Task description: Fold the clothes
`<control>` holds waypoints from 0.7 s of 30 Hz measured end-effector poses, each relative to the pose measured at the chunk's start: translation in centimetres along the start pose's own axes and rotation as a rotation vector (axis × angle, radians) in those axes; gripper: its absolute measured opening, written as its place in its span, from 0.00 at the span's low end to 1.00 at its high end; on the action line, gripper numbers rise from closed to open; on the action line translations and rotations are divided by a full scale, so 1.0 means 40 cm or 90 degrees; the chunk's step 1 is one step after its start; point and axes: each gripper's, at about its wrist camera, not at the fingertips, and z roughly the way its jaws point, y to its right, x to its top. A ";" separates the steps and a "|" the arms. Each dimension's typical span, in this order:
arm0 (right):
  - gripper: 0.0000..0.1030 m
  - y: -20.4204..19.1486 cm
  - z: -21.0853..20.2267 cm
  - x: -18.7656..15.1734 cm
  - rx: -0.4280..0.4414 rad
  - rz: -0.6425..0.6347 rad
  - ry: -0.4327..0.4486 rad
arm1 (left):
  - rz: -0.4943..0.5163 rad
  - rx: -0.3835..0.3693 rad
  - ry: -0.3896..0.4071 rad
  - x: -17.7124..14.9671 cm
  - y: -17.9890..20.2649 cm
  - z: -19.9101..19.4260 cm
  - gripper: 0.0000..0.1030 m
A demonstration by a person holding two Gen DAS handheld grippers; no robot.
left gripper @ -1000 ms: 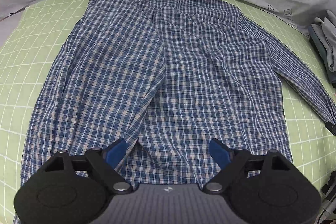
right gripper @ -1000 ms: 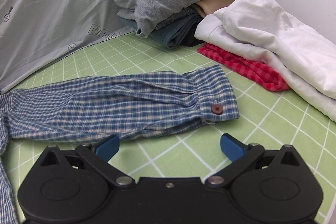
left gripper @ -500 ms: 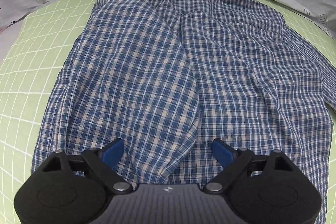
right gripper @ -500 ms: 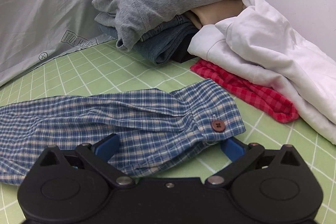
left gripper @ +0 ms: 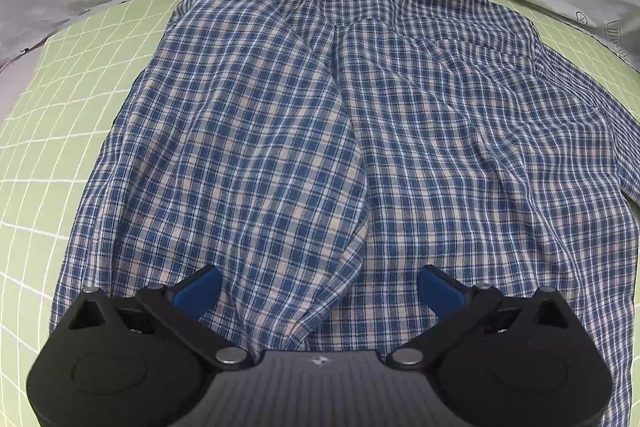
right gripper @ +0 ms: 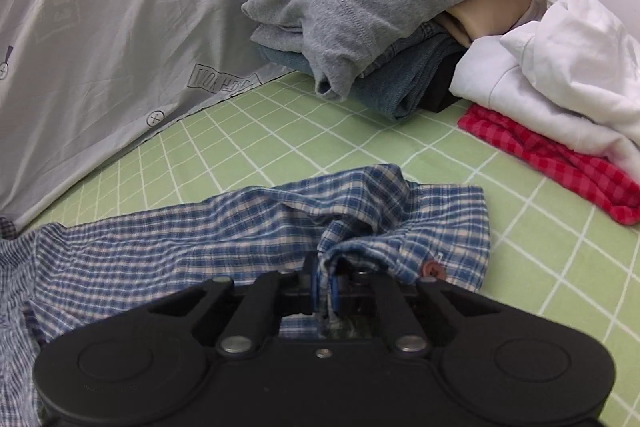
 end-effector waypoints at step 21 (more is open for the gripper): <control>0.54 -0.461 -0.112 -0.199 0.369 -0.314 -0.134 | 0.004 -0.003 -0.002 -0.002 -0.006 -0.005 1.00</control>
